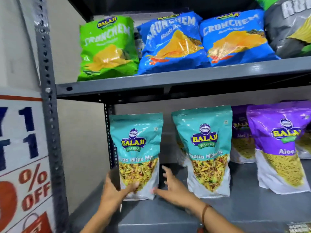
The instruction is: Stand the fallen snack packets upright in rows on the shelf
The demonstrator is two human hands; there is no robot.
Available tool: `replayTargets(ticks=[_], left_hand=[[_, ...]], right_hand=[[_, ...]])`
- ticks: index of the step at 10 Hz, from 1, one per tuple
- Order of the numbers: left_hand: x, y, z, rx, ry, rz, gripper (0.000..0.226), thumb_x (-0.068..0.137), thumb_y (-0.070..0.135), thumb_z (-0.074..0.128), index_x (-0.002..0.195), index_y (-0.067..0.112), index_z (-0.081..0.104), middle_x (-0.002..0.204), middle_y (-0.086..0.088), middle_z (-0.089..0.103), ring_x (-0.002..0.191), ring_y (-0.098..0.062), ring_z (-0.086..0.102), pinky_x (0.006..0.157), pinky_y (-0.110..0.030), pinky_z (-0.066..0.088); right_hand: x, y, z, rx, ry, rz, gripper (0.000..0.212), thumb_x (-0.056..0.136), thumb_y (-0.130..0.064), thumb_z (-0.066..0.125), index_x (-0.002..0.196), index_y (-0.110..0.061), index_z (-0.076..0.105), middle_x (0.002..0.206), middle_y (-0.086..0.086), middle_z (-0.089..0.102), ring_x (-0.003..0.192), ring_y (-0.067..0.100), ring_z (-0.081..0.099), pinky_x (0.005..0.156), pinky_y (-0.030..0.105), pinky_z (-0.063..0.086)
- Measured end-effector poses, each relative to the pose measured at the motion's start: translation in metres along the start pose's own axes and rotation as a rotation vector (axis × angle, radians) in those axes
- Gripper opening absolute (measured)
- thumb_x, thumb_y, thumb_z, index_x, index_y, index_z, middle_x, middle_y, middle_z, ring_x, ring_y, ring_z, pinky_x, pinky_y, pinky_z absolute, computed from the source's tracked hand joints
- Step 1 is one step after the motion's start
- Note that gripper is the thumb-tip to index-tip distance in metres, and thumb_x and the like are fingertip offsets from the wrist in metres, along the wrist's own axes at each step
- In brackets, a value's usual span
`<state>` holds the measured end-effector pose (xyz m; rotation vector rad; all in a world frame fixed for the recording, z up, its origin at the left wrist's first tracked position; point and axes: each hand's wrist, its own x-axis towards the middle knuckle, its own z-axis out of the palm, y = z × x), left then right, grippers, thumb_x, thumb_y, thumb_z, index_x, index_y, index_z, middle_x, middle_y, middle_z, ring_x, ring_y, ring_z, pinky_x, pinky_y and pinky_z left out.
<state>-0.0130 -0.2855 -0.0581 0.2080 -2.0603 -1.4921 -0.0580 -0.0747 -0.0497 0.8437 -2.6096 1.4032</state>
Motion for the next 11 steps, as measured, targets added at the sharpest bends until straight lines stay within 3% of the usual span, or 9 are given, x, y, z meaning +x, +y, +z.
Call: replayTargets(ticks=[1, 2, 3, 4, 6, 8, 9, 10, 11], left_hand=[[0.015, -0.016, -0.017, -0.003, -0.262, -0.006, 0.11, 0.044, 0.046, 0.093, 0.139, 0.029, 0.041, 0.133, 0.005, 0.063, 0.123, -0.015, 0.059, 0.108, -0.04, 0.044], [0.022, -0.018, -0.022, 0.035, -0.359, -0.006, 0.098, 0.044, 0.051, 0.091, 0.132, 0.032, 0.05, 0.126, 0.009, 0.068, 0.114, -0.009, 0.064, 0.105, -0.038, 0.047], [0.023, -0.024, -0.021, 0.094, -0.315, 0.003, 0.086, 0.041, 0.059, 0.087, 0.117, 0.031, 0.06, 0.115, 0.009, 0.073, 0.105, -0.01, 0.068, 0.098, -0.038, 0.052], [0.021, -0.027, -0.023, 0.186, -0.215, 0.034, 0.07, 0.036, 0.068, 0.081, 0.097, 0.042, 0.058, 0.101, 0.015, 0.071, 0.098, -0.009, 0.067, 0.091, -0.034, 0.054], [0.019, -0.031, -0.023, 0.276, -0.141, 0.087, 0.075, 0.033, 0.079, 0.073, 0.097, 0.045, 0.054, 0.09, 0.019, 0.066, 0.084, -0.004, 0.063, 0.072, -0.023, 0.047], [0.02, -0.032, -0.024, 0.335, -0.105, 0.11, 0.074, 0.032, 0.087, 0.065, 0.092, 0.045, 0.052, 0.098, 0.018, 0.073, 0.083, -0.004, 0.066, 0.067, -0.022, 0.049], [0.015, -0.028, -0.025, 0.364, -0.116, 0.13, 0.09, 0.032, 0.088, 0.064, 0.108, 0.042, 0.052, 0.114, 0.013, 0.073, 0.096, -0.011, 0.069, 0.071, -0.026, 0.051], [0.001, -0.019, -0.026, 0.34, -0.08, 0.156, 0.122, 0.033, 0.088, 0.066, 0.14, 0.035, 0.037, 0.138, 0.008, 0.06, 0.122, -0.018, 0.06, 0.088, -0.033, 0.052], [-0.029, -0.01, -0.026, 0.353, 0.031, 0.273, 0.129, 0.044, 0.087, 0.061, 0.151, 0.029, 0.02, 0.157, 0.004, 0.036, 0.142, -0.017, 0.039, 0.109, -0.04, 0.042]], right_hand=[[0.011, 0.005, 0.023, 0.03, 0.022, 0.057, 0.093, 0.074, -0.05, 0.072, 0.145, -0.027, 0.017, 0.15, 0.003, 0.042, 0.132, 0.018, 0.047, 0.11, 0.038, 0.042], [0.02, 0.011, 0.029, 0.02, 0.049, 0.068, 0.083, 0.066, -0.057, 0.072, 0.134, -0.033, 0.032, 0.134, -0.011, 0.056, 0.116, 0.012, 0.058, 0.102, 0.038, 0.049], [0.024, 0.015, 0.03, 0.087, 0.034, 0.079, 0.066, 0.067, -0.051, 0.077, 0.123, -0.039, 0.045, 0.115, -0.029, 0.059, 0.106, -0.002, 0.061, 0.097, 0.026, 0.051], [0.022, 0.014, 0.031, 0.169, 0.004, 0.071, 0.05, 0.069, -0.042, 0.079, 0.105, -0.059, 0.049, 0.097, -0.044, 0.064, 0.093, -0.021, 0.061, 0.073, 0.001, 0.05], [0.024, 0.016, 0.032, 0.263, -0.04, 0.103, 0.056, 0.069, -0.041, 0.081, 0.112, -0.055, 0.048, 0.116, -0.028, 0.064, 0.11, -0.009, 0.061, 0.082, 0.006, 0.049], [0.028, 0.018, 0.031, 0.316, -0.106, 0.124, 0.058, 0.069, -0.042, 0.082, 0.111, -0.058, 0.046, 0.117, -0.03, 0.062, 0.109, -0.012, 0.06, 0.081, 0.007, 0.051], [0.028, 0.016, 0.029, 0.277, -0.12, 0.119, 0.08, 0.065, -0.041, 0.084, 0.129, -0.05, 0.038, 0.136, -0.017, 0.054, 0.12, -0.004, 0.056, 0.097, 0.018, 0.05], [0.019, 0.005, 0.024, 0.222, -0.07, 0.162, 0.121, 0.058, -0.049, 0.085, 0.151, -0.033, 0.009, 0.156, 0.002, 0.033, 0.14, 0.016, 0.037, 0.115, 0.034, 0.035], [-0.002, 0.001, 0.015, 0.083, 0.095, 0.117, 0.112, 0.061, -0.064, 0.075, 0.151, -0.031, 0.016, 0.157, 0.004, 0.031, 0.142, 0.017, 0.033, 0.113, 0.033, 0.035]])
